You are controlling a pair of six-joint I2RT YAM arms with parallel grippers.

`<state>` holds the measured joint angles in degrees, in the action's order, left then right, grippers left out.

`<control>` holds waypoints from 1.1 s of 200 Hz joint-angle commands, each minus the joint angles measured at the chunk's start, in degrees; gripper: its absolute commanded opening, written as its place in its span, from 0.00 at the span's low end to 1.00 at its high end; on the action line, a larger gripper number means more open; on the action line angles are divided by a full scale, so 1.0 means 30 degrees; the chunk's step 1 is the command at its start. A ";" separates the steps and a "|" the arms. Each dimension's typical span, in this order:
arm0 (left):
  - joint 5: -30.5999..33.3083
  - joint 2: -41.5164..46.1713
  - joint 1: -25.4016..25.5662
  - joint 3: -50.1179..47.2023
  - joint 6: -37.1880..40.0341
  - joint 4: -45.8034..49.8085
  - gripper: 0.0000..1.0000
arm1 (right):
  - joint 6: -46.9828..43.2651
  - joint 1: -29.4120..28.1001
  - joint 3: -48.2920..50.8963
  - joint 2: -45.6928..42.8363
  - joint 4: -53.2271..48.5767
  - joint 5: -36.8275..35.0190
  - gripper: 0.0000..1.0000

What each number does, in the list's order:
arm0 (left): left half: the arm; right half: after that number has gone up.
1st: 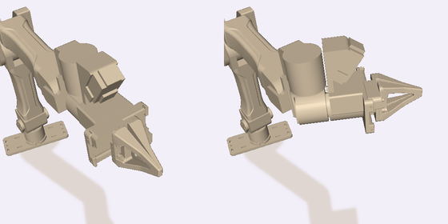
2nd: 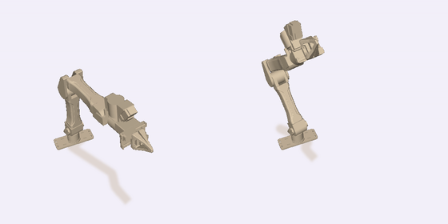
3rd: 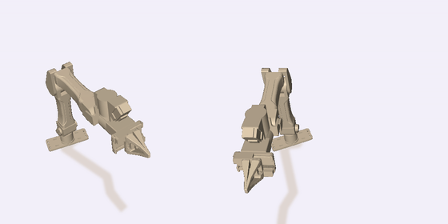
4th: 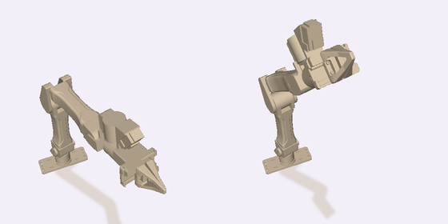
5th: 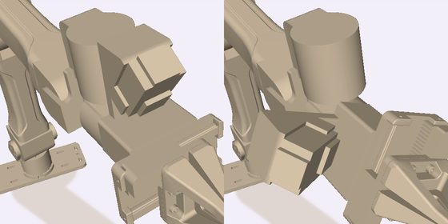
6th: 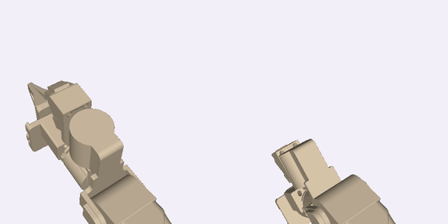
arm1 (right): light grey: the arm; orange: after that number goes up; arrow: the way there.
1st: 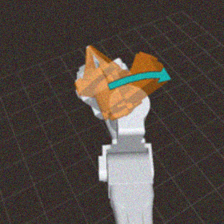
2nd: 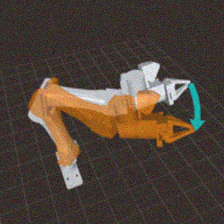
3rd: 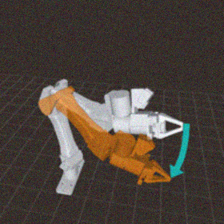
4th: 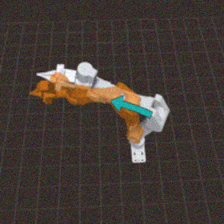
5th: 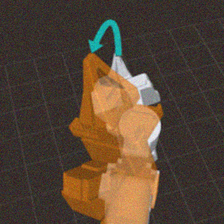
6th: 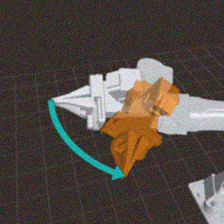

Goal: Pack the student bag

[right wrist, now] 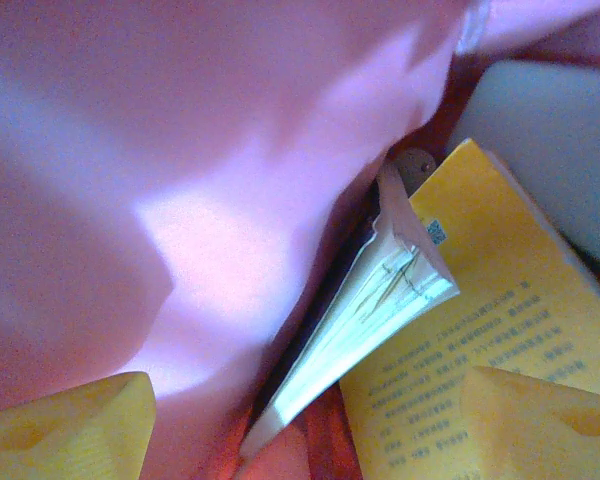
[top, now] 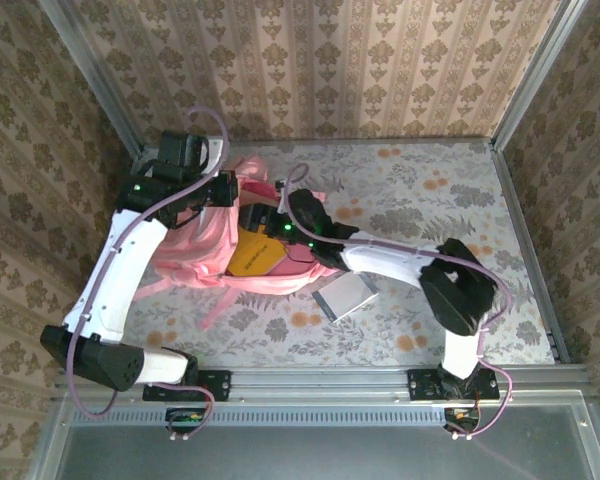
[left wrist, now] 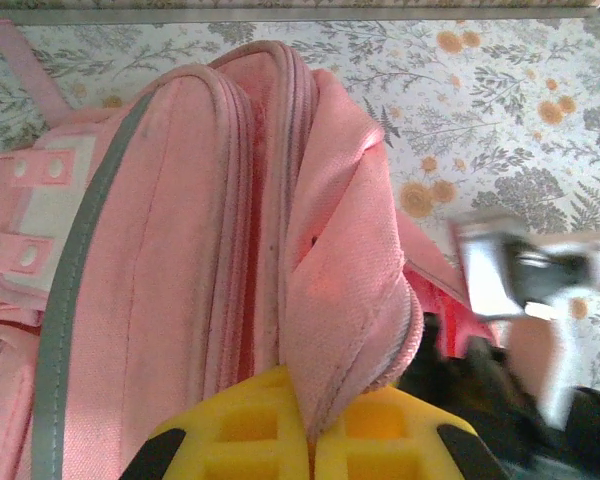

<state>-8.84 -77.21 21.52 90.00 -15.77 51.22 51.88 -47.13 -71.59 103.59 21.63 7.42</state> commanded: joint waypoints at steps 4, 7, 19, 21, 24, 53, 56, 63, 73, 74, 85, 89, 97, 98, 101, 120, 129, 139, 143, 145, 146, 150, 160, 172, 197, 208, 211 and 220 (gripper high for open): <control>-0.0651 -0.0074 -0.0442 -0.0688 -0.0811 -0.2480 0.00 | -0.2312 0.0552 0.2538 -0.2790 0.0752 0.0027 0.79; -0.0780 -0.0184 -0.0454 -0.0814 -0.0856 -0.2612 0.00 | -0.2306 0.0706 0.2877 -0.3141 0.0583 -0.0062 0.78; -0.1566 -0.0665 -0.0409 -0.1448 -0.1163 -0.3263 0.00 | -0.2199 0.1485 0.4010 -0.4495 -0.0876 -0.0308 0.74; -0.1741 -0.0756 -0.0391 -0.1555 -0.1219 -0.3389 0.00 | -0.2240 0.1601 0.4120 -0.4741 -0.1312 -0.0409 0.74; -0.1960 -0.0892 -0.0327 -0.1706 -0.1306 -0.3564 0.00 | -0.2326 0.1778 0.4309 -0.5077 -0.1960 -0.0597 0.72; -0.3643 -0.2302 0.0328 -0.3368 -0.1957 -0.5523 0.00 | -0.5066 0.2606 0.5656 -0.7825 -0.7122 -0.2617 0.67; -0.3795 -0.2440 0.0393 -0.3536 -0.2006 -0.5728 0.00 | -0.5188 0.2691 0.5856 -0.8524 -0.7444 -0.2740 0.67; -0.4130 -0.2772 0.0541 -0.3897 -0.2115 -0.6179 0.00 | -0.5320 0.2986 0.6075 -0.9159 -0.8465 -0.2727 0.66; -0.4538 -0.3304 0.0626 -0.4297 -0.2334 -0.6584 0.00 | -0.5523 0.3481 0.6226 -0.9743 -1.0118 -0.2450 0.66; -0.4575 -0.3359 0.0638 -0.4331 -0.2362 -0.6629 0.00 | -0.5563 0.3532 0.6256 -0.9788 -1.0245 -0.2447 0.66; -0.4799 -0.3863 0.0838 -0.4687 -0.2472 -0.7010 0.00 | -0.5812 0.3897 0.6678 -1.0509 -1.1568 -0.2557 0.66; -0.4830 -0.4035 0.0943 -0.4796 -0.2523 -0.7116 0.00 | -0.5900 0.4029 0.6871 -1.0760 -1.1891 -0.2482 0.66; -0.4924 -0.4549 0.1152 -0.4886 -0.2549 -0.7200 0.00 | -0.6245 0.4256 0.7192 -1.1076 -1.2429 -0.2068 0.66; -0.4929 -0.4597 0.1179 -0.4889 -0.2557 -0.7200 0.00 | -0.6275 0.4271 0.7223 -1.1099 -1.2529 -0.2036 0.66; -0.4933 -0.4788 0.1250 -0.4906 -0.2565 -0.7168 0.00 | -0.6412 0.4328 0.7297 -1.1149 -1.2796 -0.1939 0.66; -0.4420 -0.5764 0.1998 -0.5102 -0.2576 -0.7252 0.00 | -0.7288 0.4541 0.7664 -1.0973 -1.4162 -0.1939 0.69; -0.4321 -0.6127 0.2213 -0.5323 -0.2808 -0.7365 0.01 | -0.7345 0.4506 0.8072 -1.0913 -1.4062 -0.1934 0.72; -0.4513 -0.6339 0.2368 -0.5751 -0.3184 -0.7617 0.09 | -0.6815 0.4520 0.8617 -1.0875 -1.3776 -0.1999 0.73; -0.4565 -0.6303 0.2452 -0.5934 -0.3328 -0.7778 0.13 | -0.6702 0.4553 0.8704 -1.0819 -1.3838 -0.2059 0.74; -0.4578 -0.6275 0.2499 -0.6060 -0.3371 -0.7865 0.16 | -0.6691 0.4550 0.8714 -1.0783 -1.3898 -0.2092 0.74; -0.4580 -0.6251 0.2527 -0.6120 -0.3393 -0.7899 0.17 | -0.6689 0.4550 0.8716 -1.0762 -1.3952 -0.2121 0.74; -0.4567 -0.6113 0.2618 -0.6356 -0.3509 -0.8008 0.23 | -0.6733 0.4549 0.8732 -1.0667 -1.4105 -0.2164 0.74; -0.4506 -0.5719 0.2878 -0.6771 -0.3620 -0.8167 0.35 | -0.6976 0.4676 0.8767 -1.0461 -1.4503 -0.2206 0.74; -0.4636 -0.5055 0.3171 -0.7016 -0.3415 -0.7907 0.47 | -0.7230 0.4960 0.8853 -1.0151 -1.4787 -0.2008 0.74; -0.5585 -0.3473 0.3785 -0.7412 -0.2839 -0.6924 0.65 | -0.7476 0.5695 0.8805 -0.9008 -1.5136 -0.1451 0.74; -0.6035 -0.2800 0.4152 -0.7789 -0.2712 -0.6583 0.69 | -0.7455 0.5970 0.8813 -0.8565 -1.4993 -0.0966 0.74; -0.6137 -0.2645 0.4277 -0.7941 -0.2672 -0.6534 0.70 | -0.7435 0.6009 0.8847 -0.8506 -1.4913 -0.0868 0.74; -0.6385 -0.2268 0.4661 -0.8400 -0.2481 -0.6418 0.73 | -0.7364 0.6086 0.8942 -0.8269 -1.4695 -0.0752 0.74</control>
<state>-24.45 -89.12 33.08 67.31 -25.04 28.86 30.96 -29.91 -45.52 76.73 -21.26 2.66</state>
